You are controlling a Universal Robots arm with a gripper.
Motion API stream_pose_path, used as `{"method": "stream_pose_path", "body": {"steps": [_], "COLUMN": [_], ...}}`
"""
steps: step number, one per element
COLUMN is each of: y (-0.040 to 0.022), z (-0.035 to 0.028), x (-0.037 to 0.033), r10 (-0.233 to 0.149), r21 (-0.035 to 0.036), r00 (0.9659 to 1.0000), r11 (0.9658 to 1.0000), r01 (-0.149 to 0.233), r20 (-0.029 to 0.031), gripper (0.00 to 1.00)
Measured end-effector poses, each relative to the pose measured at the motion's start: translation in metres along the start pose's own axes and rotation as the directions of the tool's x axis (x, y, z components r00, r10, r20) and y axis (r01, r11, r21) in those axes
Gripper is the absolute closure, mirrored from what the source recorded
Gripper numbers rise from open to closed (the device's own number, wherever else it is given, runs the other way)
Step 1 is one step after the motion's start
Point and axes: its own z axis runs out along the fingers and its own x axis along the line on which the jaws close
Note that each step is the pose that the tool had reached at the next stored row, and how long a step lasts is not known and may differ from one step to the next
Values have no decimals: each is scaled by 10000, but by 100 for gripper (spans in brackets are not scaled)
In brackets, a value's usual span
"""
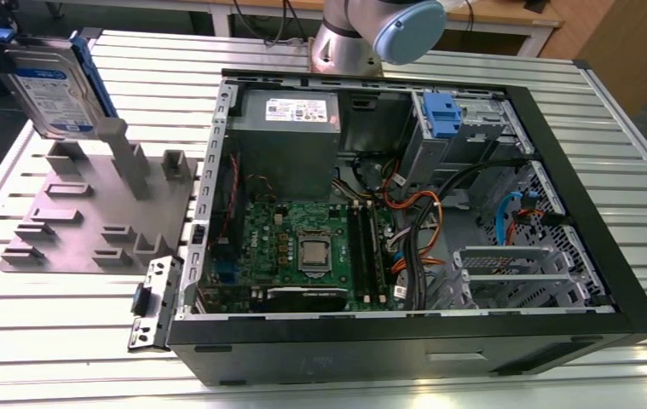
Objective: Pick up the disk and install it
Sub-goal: 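Pick up the disk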
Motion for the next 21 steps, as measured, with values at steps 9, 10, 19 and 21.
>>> {"method": "stream_pose_path", "body": {"steps": [9, 10, 19, 21], "y": [0, 0, 1, 1], "z": [-22, -24, -40, -43], "x": [0, 0, -1, -1], "r10": [1, 0, 0, 0], "r21": [0, -1, -1, -1], "r00": [10000, 10000, 10000, 10000], "r11": [10000, 10000, 10000, 10000], "r01": [-1, 0, 0, 0], "r20": [0, -1, -1, -1], "gripper": [63, 63, 63, 63]}}
